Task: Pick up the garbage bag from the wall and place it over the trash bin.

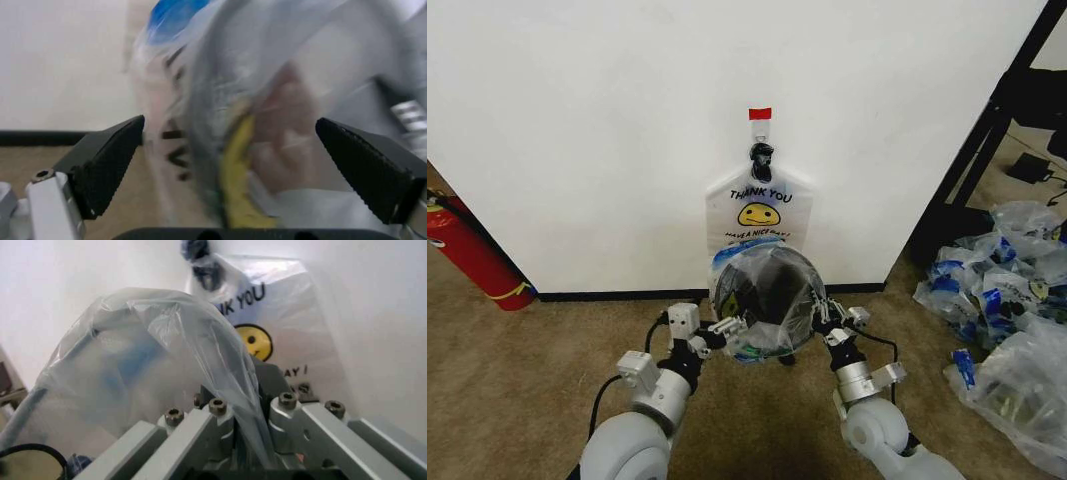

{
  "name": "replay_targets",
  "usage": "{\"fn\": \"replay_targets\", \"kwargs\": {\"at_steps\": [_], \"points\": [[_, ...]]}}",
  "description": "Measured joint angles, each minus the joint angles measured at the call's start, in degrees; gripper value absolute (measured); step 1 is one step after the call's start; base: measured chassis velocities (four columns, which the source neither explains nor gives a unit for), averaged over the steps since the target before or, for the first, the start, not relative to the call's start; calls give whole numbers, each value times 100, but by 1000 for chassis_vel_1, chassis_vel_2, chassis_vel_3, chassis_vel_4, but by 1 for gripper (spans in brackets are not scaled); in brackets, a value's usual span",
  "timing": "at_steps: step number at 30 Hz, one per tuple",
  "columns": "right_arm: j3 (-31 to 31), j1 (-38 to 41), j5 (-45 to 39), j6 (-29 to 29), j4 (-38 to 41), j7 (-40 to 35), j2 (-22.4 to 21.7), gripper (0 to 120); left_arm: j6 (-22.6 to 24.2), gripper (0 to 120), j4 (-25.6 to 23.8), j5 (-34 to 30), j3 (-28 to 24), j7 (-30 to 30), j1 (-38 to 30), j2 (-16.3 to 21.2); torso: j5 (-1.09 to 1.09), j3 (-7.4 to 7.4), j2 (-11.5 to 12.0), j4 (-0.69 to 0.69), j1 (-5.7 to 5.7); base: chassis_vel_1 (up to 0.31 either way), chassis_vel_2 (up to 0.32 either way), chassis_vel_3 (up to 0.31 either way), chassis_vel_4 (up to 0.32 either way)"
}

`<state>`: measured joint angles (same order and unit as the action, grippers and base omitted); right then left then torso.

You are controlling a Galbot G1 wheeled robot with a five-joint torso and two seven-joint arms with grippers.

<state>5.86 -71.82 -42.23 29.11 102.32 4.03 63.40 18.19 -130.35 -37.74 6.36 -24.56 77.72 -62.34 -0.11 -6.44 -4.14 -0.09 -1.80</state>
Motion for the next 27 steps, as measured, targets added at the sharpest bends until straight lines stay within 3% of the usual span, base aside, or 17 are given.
{"fn": "replay_targets", "kwargs": {"at_steps": [7, 12, 14, 16, 27], "points": [[6, -54, 150, 99, 0, 234, -23, 1, 145, 99, 208, -138, 18, -236, -131, 16, 0, 0, 0, 0, 0, 0, 0, 0, 0], [20, -41, 285, 171, -62, 390, -30, 1, 256, 81, 247, -822, 8, -573, -249, -35, 1, 0, 0, 0, 0, 0, 0, 0, 0], [22, -39, 300, 179, -66, 399, -30, 1, 258, 79, 247, -877, 8, -597, -254, -43, 1, 0, 0, 0, 0, 0, 0, 0, 0], [30, -32, 422, 232, -96, 435, -31, 1, 260, 67, 242, -1076, 8, -717, -261, -94, 1, 0, 0, 0, 0, 0, 0, 0, 0], [37, -69, 814, 414, -151, 463, -6, 1, 174, 30, 364, -1176, -4, -1005, -253, -222, 1, 0, 0, 0, 0, 0, 0, 0, 0]]}}
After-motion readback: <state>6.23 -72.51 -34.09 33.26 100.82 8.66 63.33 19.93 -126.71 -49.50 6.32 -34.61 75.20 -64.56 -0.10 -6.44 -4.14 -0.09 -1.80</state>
